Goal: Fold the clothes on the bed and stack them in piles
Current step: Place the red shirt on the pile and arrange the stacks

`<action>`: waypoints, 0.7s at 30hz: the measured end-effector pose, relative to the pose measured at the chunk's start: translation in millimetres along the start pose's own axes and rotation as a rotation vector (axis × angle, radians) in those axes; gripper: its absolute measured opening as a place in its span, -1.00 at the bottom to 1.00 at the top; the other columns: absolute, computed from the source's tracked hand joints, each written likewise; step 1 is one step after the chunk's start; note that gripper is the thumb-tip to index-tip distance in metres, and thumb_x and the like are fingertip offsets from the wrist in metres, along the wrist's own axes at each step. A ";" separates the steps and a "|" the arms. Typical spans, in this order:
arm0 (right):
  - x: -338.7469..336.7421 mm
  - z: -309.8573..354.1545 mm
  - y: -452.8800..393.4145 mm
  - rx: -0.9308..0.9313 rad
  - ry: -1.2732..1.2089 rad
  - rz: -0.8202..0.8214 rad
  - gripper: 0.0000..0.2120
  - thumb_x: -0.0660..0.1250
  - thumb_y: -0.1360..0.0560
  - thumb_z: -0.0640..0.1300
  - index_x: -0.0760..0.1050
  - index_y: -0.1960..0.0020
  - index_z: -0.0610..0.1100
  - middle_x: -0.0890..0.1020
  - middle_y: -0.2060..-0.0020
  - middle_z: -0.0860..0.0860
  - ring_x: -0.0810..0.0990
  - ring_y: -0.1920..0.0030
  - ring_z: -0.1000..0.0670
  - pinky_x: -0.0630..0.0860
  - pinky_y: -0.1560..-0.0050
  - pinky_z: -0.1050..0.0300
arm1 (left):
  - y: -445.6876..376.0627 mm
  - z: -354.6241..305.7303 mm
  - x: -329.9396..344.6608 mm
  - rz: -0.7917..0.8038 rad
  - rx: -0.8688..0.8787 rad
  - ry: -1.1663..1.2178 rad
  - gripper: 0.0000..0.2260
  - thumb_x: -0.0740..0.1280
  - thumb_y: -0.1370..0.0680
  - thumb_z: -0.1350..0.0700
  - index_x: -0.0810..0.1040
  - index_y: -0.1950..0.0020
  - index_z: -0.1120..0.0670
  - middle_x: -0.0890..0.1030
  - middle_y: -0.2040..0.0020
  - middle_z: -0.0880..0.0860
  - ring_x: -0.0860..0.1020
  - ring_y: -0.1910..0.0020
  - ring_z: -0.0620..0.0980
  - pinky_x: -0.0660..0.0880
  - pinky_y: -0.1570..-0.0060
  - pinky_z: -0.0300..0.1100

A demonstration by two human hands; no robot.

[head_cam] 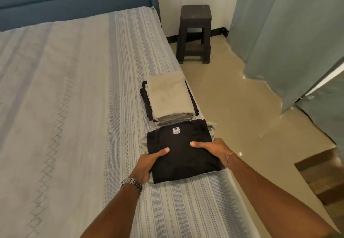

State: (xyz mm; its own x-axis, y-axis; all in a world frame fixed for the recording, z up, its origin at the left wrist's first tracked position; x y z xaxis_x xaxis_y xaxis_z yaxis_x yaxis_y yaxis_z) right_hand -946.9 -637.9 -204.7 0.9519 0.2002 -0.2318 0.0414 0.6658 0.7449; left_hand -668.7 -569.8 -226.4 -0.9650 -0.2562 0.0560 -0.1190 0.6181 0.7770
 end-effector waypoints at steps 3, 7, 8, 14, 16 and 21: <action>-2.3 1.4 12.6 -0.042 -0.021 -0.004 -0.18 0.76 0.06 0.22 0.63 -0.06 -0.15 0.75 0.09 -0.04 0.75 0.09 -0.07 0.69 -0.04 -0.04 | 3.3 0.4 1.2 0.028 0.014 0.008 -0.32 0.72 -0.19 0.04 0.62 -0.23 0.21 0.73 -0.05 0.15 0.71 -0.03 0.15 0.62 -0.16 0.11; -16.6 1.9 52.7 -0.134 -0.074 -0.046 -0.49 0.74 -0.16 0.07 0.57 0.06 -0.10 0.71 0.10 -0.01 0.71 0.08 -0.03 0.67 -0.03 0.02 | 24.2 -4.3 12.4 0.114 0.059 -0.034 -0.26 0.73 -0.19 0.00 0.59 -0.30 0.16 0.72 -0.11 0.14 0.69 -0.10 0.16 0.59 -0.21 0.14; -22.1 -0.4 64.3 -0.148 -0.093 -0.066 -0.51 0.73 -0.17 0.05 0.59 0.06 -0.10 0.72 0.11 -0.01 0.71 0.09 -0.03 0.67 -0.02 0.03 | 32.2 -7.6 16.4 0.125 0.073 -0.050 -0.31 0.71 -0.23 0.02 0.59 -0.30 0.16 0.72 -0.11 0.13 0.69 -0.09 0.16 0.60 -0.19 0.14; -80.2 -26.7 173.1 -0.237 -0.270 -0.224 -0.47 0.74 -0.18 0.04 0.67 -0.07 -0.06 0.76 0.07 0.05 0.74 0.04 -0.01 0.67 -0.11 -0.07 | 115.7 -36.9 71.6 0.269 0.123 -0.175 -0.29 0.70 -0.21 -0.02 0.61 -0.26 0.24 0.72 -0.07 0.18 0.70 -0.05 0.18 0.61 -0.16 0.13; -107.3 -45.0 223.4 -0.258 -0.343 -0.309 -0.41 0.73 -0.17 0.09 0.65 -0.13 -0.04 0.76 0.03 0.07 0.74 0.02 0.00 0.65 -0.14 -0.07 | 155.7 -43.8 105.1 0.362 0.135 -0.226 -0.28 0.69 -0.20 -0.07 0.62 -0.24 0.25 0.72 -0.08 0.19 0.70 -0.05 0.19 0.60 -0.18 0.13; -180.0 -116.1 375.6 -0.264 -0.563 -0.646 -0.45 0.67 -0.21 0.23 0.62 -0.08 0.02 0.74 0.03 0.08 0.73 0.04 0.05 0.66 -0.05 0.06 | 268.0 -25.5 210.4 0.606 0.153 -0.414 -0.34 0.62 -0.30 -0.16 0.61 -0.24 0.22 0.72 -0.07 0.18 0.71 -0.04 0.18 0.60 -0.18 0.11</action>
State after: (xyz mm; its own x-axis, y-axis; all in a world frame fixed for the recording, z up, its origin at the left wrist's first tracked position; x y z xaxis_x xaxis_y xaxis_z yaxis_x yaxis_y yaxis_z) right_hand -1138.0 -340.4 44.2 0.7781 -0.6068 -0.1625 0.6154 0.6843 0.3912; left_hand -897.7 -477.0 9.6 -0.8776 0.4433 0.1826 0.4589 0.6664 0.5877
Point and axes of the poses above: each hand's wrist, its own y-axis away from the middle knuckle, its own x-axis out of the palm, z = x × y, the point moved 10 cm from there along -y, towards the middle knuckle
